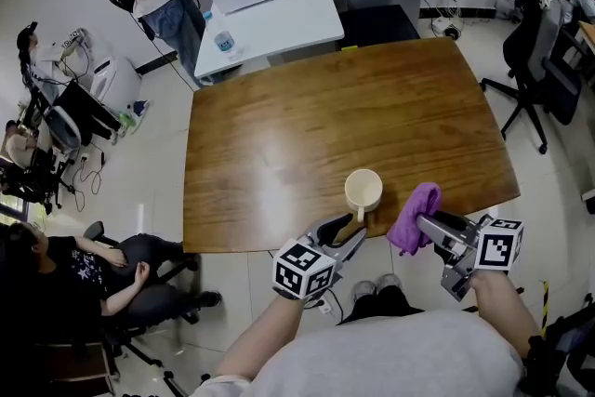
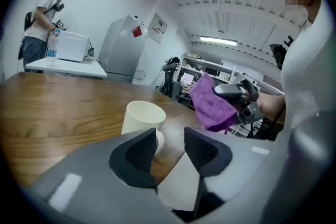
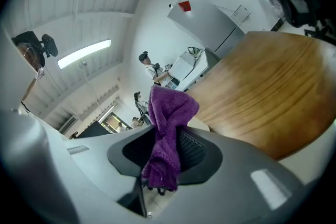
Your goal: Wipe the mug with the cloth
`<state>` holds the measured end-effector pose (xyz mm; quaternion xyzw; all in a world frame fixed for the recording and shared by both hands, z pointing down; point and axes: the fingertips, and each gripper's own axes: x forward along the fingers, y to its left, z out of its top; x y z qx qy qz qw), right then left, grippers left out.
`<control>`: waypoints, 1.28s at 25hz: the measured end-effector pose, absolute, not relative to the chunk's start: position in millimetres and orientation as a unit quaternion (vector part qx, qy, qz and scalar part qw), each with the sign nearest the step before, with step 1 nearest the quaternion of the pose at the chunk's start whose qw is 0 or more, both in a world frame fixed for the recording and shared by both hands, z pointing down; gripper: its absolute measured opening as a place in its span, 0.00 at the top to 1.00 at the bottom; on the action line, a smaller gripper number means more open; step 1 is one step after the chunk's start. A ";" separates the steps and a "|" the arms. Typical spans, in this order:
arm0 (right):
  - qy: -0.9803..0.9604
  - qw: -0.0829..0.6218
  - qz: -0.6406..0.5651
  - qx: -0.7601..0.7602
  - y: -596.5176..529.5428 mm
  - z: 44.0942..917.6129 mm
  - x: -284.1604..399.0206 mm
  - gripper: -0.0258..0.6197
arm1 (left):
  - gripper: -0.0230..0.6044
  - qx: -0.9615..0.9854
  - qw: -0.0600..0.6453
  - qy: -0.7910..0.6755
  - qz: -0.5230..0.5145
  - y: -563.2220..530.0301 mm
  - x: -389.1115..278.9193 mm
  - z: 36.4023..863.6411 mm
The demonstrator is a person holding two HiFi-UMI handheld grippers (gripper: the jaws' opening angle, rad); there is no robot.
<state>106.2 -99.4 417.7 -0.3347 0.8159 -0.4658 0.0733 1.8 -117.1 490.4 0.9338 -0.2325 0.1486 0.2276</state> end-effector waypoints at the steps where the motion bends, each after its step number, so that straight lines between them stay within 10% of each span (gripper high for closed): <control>1: 0.816 0.073 -0.468 -0.331 -103.1 420.1 105.6 0.77 | 0.72 0.931 0.236 -0.235 0.151 -120.4 3.2 499.0; 13: 0.814 0.064 -0.491 -0.304 -120.3 450.7 91.1 0.77 | 0.89 0.919 0.243 -0.260 0.169 -130.0 7.3 528.0; 32: 0.791 0.090 -0.519 -0.311 -145.8 488.9 67.0 0.77 | 0.89 0.926 0.229 -0.233 0.187 -126.0 9.7 532.2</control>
